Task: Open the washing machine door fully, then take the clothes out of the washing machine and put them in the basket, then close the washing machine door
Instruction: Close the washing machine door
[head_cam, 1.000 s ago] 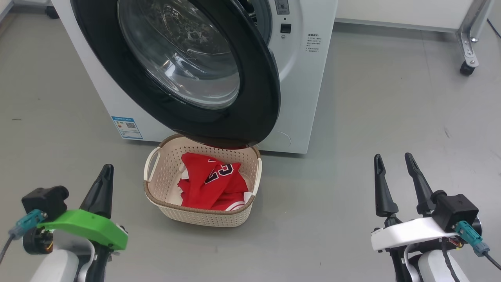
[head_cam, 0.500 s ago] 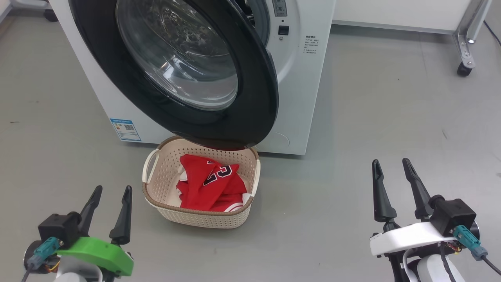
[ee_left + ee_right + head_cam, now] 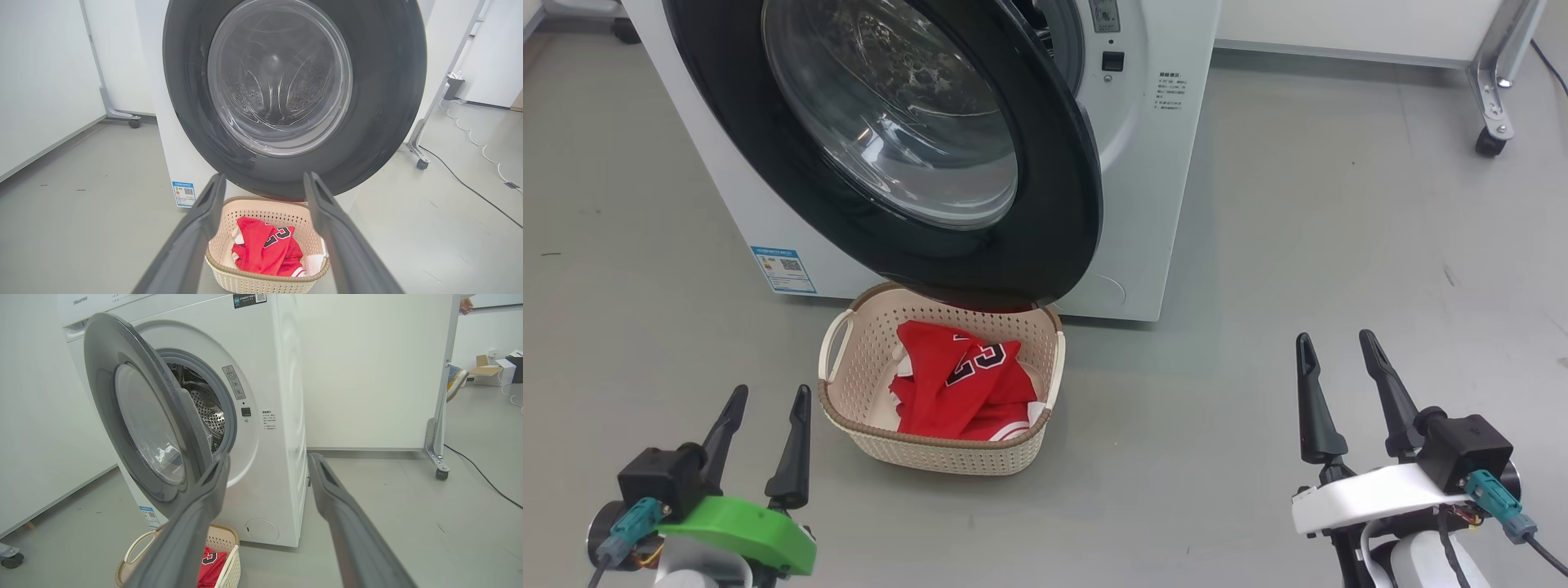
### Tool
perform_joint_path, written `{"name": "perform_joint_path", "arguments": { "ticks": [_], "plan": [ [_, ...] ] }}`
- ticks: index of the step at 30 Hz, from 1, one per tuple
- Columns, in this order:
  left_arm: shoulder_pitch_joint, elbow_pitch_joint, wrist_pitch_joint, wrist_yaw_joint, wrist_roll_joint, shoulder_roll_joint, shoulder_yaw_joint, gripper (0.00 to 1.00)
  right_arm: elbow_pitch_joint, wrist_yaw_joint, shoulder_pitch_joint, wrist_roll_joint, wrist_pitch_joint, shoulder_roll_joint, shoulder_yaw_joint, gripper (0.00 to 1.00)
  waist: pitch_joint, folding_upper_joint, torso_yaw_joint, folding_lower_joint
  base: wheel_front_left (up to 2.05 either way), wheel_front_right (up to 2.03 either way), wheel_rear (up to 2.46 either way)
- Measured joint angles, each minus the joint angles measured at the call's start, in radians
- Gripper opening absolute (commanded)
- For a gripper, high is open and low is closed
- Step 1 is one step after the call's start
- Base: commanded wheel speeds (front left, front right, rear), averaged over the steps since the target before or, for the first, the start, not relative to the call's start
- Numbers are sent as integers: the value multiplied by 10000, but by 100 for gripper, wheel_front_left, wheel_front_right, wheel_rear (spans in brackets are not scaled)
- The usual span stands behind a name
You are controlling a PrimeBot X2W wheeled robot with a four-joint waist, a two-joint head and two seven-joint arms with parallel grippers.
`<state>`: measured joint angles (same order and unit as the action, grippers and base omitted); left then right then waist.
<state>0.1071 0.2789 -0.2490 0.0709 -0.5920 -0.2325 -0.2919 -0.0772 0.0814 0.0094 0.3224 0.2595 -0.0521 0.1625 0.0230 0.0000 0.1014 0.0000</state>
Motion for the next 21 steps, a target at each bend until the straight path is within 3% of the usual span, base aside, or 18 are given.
{"name": "perform_joint_path", "arguments": {
  "ticks": [21],
  "plan": [
    [-254,-313,-2,-54,309,228,267,100,-81,134,1,-81,0,35,19,100,-46,0,-16,0,0,0,0]
  ]
}}
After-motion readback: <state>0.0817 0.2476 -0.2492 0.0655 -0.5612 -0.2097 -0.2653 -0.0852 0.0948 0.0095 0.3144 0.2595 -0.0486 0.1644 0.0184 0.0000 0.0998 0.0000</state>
